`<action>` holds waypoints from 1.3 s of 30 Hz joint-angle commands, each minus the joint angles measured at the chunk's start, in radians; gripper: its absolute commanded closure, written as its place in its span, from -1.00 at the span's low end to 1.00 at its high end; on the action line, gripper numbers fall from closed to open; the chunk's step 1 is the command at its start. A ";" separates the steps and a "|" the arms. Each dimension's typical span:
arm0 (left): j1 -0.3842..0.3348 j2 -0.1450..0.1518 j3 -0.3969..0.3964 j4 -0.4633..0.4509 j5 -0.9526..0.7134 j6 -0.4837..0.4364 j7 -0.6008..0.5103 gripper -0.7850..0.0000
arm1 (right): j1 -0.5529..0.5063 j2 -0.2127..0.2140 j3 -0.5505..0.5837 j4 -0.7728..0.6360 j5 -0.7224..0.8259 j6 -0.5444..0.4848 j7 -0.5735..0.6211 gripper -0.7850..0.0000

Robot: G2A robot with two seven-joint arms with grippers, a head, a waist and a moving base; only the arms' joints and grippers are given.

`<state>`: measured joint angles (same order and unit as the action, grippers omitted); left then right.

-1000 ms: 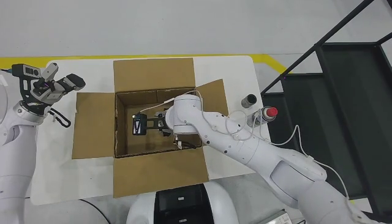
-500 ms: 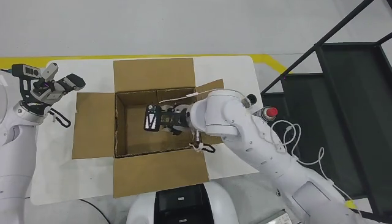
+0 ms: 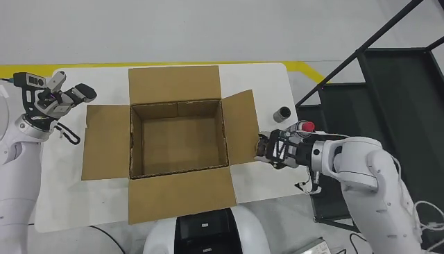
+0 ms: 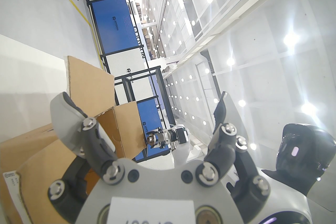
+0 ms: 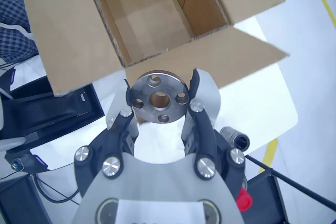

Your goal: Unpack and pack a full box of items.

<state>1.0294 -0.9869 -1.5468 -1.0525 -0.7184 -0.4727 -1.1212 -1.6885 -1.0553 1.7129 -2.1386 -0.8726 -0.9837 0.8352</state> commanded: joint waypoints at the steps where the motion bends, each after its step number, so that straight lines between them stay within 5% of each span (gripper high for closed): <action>1: 0.000 0.000 0.000 0.000 0.000 0.000 0.000 -1.00 | -0.085 0.007 0.108 0.014 0.037 -0.029 -0.056 1.00; 4: 0.000 0.000 0.000 0.000 0.000 0.000 0.000 -1.00 | -0.156 0.013 0.171 0.001 0.046 -0.029 -0.148 1.00; 24: 0.000 0.000 0.000 0.000 0.000 0.000 0.000 -1.00 | -0.156 0.013 0.171 0.001 0.046 -0.029 -0.148 1.00; 33: 0.000 0.000 0.000 0.000 0.000 0.000 0.000 -1.00 | -0.226 0.020 0.153 0.088 -0.141 0.024 -0.104 1.00; 39: 0.000 0.000 0.000 0.000 0.000 0.000 0.000 -1.00 | -0.210 0.017 0.007 0.163 -0.348 0.113 -0.115 1.00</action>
<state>1.0294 -0.9869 -1.5468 -1.0525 -0.7184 -0.4727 -1.1212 -1.9064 -1.0375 1.7547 -1.9930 -1.1788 -0.8896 0.7295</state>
